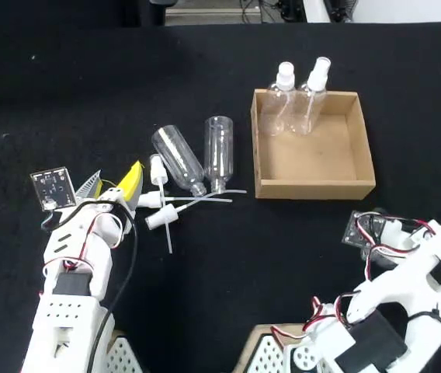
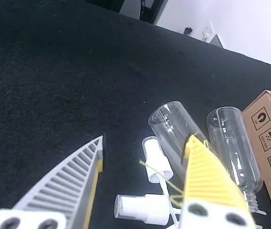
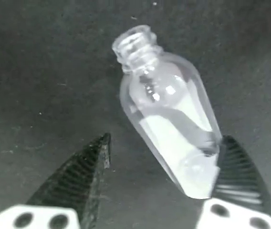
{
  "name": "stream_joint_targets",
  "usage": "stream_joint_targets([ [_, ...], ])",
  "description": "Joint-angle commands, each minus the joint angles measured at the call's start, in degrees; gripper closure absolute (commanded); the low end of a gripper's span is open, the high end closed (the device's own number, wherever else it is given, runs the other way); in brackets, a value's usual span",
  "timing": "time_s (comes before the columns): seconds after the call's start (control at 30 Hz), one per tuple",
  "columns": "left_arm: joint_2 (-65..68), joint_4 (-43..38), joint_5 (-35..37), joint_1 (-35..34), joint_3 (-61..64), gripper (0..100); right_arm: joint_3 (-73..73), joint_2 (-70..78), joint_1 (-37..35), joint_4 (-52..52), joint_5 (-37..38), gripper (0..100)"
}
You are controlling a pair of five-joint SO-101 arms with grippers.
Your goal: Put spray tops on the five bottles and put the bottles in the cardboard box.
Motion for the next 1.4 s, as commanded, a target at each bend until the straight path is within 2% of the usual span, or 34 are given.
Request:
stream_joint_targets([
  [0.0,-0.9,-1.3,-0.4,0.7,-3.3,73,-0.2,1.1,1.0,-1.0,0.7,82.6],
  [0.07,-0.9,-1.3,-0.4,0.7,-3.3,73,-0.3,1.7,1.1,-0.5,-0.6,92.9],
  [0.13,-0.9,-1.3,-0.4,0.7,-3.3,73,-0.6,1.8,1.1,-0.6,-7.6,99.2],
  [0.2,-0.9,-1.3,-0.4,0.7,-3.3,73,-1.6,1.8,1.1,-0.7,-17.9,95.6],
  [0.4,-0.9,-1.3,-0.4,0.7,-3.3,73,-9.2,4.0,0.4,-0.4,-56.1,95.6],
  [0.5,-0.9,-1.3,-0.4,0.7,-3.3,73,-12.3,8.8,0.3,0.8,-68.0,94.9],
  [0.57,-0.9,-1.3,-0.4,0.7,-3.3,73,-15.4,12.5,0.1,3.6,-69.5,90.4],
  [0.73,-0.9,-1.3,-0.4,0.7,-3.3,73,-26.2,19.2,0.0,14.2,-69.5,71.1],
  [0.8,-0.9,-1.3,-0.4,0.7,-3.3,73,-30.6,20.7,0.0,19.2,-69.4,67.2],
  [0.97,-0.9,-1.3,-0.4,0.7,-3.3,73,-36.1,23.3,-1.8,25.0,-69.2,67.0],
  [1.17,-0.9,-1.3,-0.4,0.7,-3.3,73,-32.7,27.3,-2.8,23.6,-63.7,67.1],
  [1.37,-0.9,-1.3,-0.4,0.7,-3.3,73,-30.5,27.7,-2.3,19.1,-61.9,75.6],
])
